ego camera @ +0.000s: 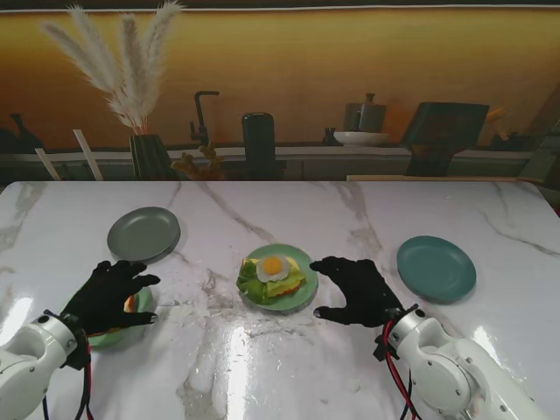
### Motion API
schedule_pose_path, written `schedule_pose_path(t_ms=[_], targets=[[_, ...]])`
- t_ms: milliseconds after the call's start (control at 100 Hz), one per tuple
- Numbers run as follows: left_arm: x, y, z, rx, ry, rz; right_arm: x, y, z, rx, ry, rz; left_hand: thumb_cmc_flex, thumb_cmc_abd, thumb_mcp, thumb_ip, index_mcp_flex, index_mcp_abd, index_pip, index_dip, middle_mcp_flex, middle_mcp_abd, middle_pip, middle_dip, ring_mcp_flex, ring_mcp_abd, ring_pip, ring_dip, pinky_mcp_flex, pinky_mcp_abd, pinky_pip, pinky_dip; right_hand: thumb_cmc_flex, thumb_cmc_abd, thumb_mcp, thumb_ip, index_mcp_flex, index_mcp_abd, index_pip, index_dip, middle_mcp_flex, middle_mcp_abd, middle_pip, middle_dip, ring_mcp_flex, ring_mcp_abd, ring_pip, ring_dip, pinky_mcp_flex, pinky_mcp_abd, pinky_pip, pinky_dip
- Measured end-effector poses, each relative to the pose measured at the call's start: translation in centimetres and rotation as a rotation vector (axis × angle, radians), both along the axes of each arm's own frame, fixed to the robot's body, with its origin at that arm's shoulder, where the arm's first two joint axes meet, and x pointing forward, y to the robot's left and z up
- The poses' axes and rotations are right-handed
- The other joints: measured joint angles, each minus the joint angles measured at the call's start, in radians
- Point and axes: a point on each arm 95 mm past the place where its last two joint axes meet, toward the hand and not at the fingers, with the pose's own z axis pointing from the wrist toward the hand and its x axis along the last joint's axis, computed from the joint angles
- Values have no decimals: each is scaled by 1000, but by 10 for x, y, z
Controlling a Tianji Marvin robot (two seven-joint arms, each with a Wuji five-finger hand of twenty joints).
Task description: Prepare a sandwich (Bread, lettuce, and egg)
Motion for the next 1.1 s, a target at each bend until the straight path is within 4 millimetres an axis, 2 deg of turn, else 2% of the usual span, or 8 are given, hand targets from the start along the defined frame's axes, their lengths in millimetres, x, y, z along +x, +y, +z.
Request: schedule_pose_path(t_ms=[510,710,730,780,870,970,1060,1100], targets=[[-11,24,-1,119,21,29,-20,12,-21,50,60,66,0,-5,1,0,-22,11,-13,1,0,-4,8,-3,10,-1,8,0,-2,1,9,19,10,11,-12,0,-31,8,11,22,-53,3,15,14,-40,-4,41,0,-30,0,4,-24],[-8,28,-4,185,-11,18,-21,12,-25,44,71,67,18,-55,37,2,-55,25,-38,-11,-1,-4,-28,-13,9,-3,13,0,9,-13,6,19,10,11,-21,0,-31,8,11,26,-53,3,15,14,-40,-4,51,0,-32,2,-2,-24],[-8,28,-5,188,-11,17,-21,12,-25,44,72,67,18,-72,43,29,-55,26,-39,-11,-1,-4,-28,-13,9,-4,13,0,11,-13,6,13,10,11,-21,0,-31,8,11,26,-53,3,15,14,-40,-4,51,0,-33,2,-4,-24],[-6,29,-7,195,-10,16,-21,12,-26,42,74,68,18,-70,98,30,-55,34,-39,-11,-1,-4,-29,-13,9,-4,14,0,13,-13,6,7,10,11,-21,0,-31,8,11,26,-53,3,15,14,-40,-4,51,0,-33,5,-5,-24],[-6,31,-9,228,-9,18,-21,12,-25,40,76,68,13,-119,238,129,-55,47,-37,-11,-1,-4,-29,-7,10,-7,37,4,35,-13,14,3,10,11,-21,0,-31,8,11,26,-53,4,15,14,-40,-4,52,0,-33,11,-6,-24],[-5,35,-10,231,-7,66,-21,12,-25,39,76,68,7,-145,318,163,-55,62,-34,-11,-1,-2,-27,0,10,-6,52,9,37,-12,83,3,10,11,-21,0,-31,8,11,27,-53,4,21,14,-40,-4,52,0,-33,11,-6,-24],[-5,39,-12,225,3,116,-20,12,-25,38,78,69,7,-151,319,163,-55,65,-34,-11,-1,6,-26,0,10,4,64,9,6,-11,208,3,10,11,-21,0,-31,8,11,29,-53,4,23,14,-40,-6,52,0,-34,11,-6,-24],[-6,40,-13,226,8,119,-20,13,-26,38,79,69,-12,-154,317,163,-55,65,-34,-11,-1,6,-26,0,10,4,64,9,-4,-10,268,-36,10,11,-21,0,-31,8,11,30,-53,4,23,14,-40,-10,52,0,-34,11,-7,-24]])
